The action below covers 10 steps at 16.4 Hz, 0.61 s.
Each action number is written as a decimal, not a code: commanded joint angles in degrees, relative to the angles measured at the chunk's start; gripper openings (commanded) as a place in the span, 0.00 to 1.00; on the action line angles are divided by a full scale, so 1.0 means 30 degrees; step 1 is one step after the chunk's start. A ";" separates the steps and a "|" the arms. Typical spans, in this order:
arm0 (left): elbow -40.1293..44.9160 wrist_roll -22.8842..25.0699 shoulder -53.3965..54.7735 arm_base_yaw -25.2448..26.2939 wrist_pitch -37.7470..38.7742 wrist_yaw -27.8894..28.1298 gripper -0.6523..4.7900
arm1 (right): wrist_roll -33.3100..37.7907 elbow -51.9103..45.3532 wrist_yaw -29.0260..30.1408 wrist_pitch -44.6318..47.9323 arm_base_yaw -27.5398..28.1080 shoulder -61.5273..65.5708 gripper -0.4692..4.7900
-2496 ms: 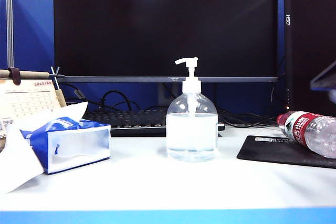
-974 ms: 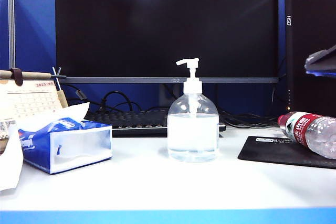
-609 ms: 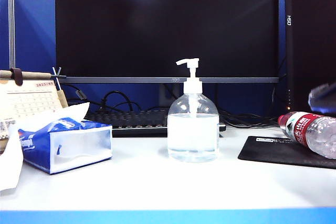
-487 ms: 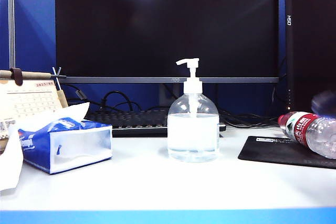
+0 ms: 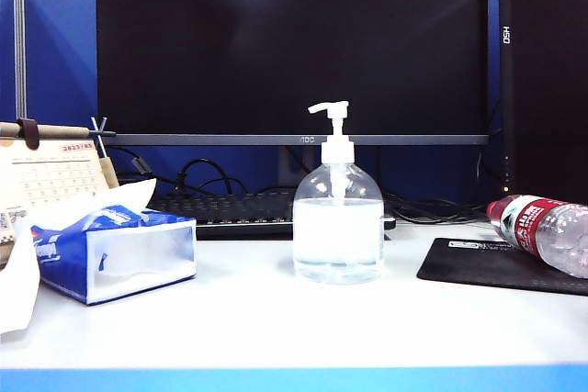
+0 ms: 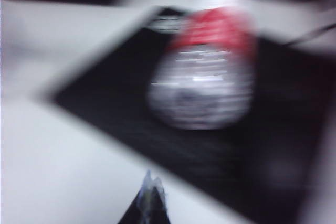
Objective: Pull out a tissue from the tissue dispenser, then press the switch of the alcohol sanitizer bottle to drop some sanitizer on the paper tissue, and finally place the treated tissue on the table.
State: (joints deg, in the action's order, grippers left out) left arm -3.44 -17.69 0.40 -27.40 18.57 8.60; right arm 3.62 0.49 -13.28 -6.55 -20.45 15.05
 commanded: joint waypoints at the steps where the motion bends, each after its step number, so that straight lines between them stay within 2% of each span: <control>1: 0.0087 0.1173 0.0685 0.0029 -0.0087 0.1093 0.11 | -0.0860 -0.0058 -0.2528 -0.0306 0.1239 0.0007 0.09; 4: 0.0080 0.0758 0.1137 0.0029 -0.0102 0.1894 0.11 | 0.1464 -0.0058 -0.1792 -0.0299 0.4699 -0.0015 0.09; 5: 0.0080 0.0750 0.1122 0.0029 -0.0117 0.1894 0.11 | 0.2018 -0.0058 0.0976 -0.0109 0.6987 -0.0036 0.09; 6: 0.0087 0.0743 0.1115 0.0029 -0.0160 0.1741 0.11 | 0.2200 -0.0058 0.5435 0.0546 0.8531 -0.0044 0.09; 7: 0.0095 0.0765 0.1115 0.0022 -0.0182 0.0918 0.11 | 0.2142 -0.0066 1.1876 0.1821 1.0375 -0.0044 0.09; 8: 0.0175 0.0765 0.1115 0.0022 -0.0408 0.0117 0.11 | 0.2157 -0.0066 1.5482 0.2616 1.1613 -0.0073 0.09; 9: 0.0284 0.0801 0.1115 0.0022 -0.0729 -0.0466 0.11 | 0.2157 -0.0073 1.6079 0.2659 1.1956 -0.0131 0.09; 10: 0.0510 0.0765 0.1115 0.0022 -0.1508 -0.0780 0.11 | 0.2047 -0.0073 1.5475 0.2171 1.1591 -0.0189 0.09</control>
State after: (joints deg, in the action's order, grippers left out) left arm -2.90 -15.22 3.73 -27.38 16.38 7.86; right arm 9.85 0.49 33.17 0.75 15.03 14.46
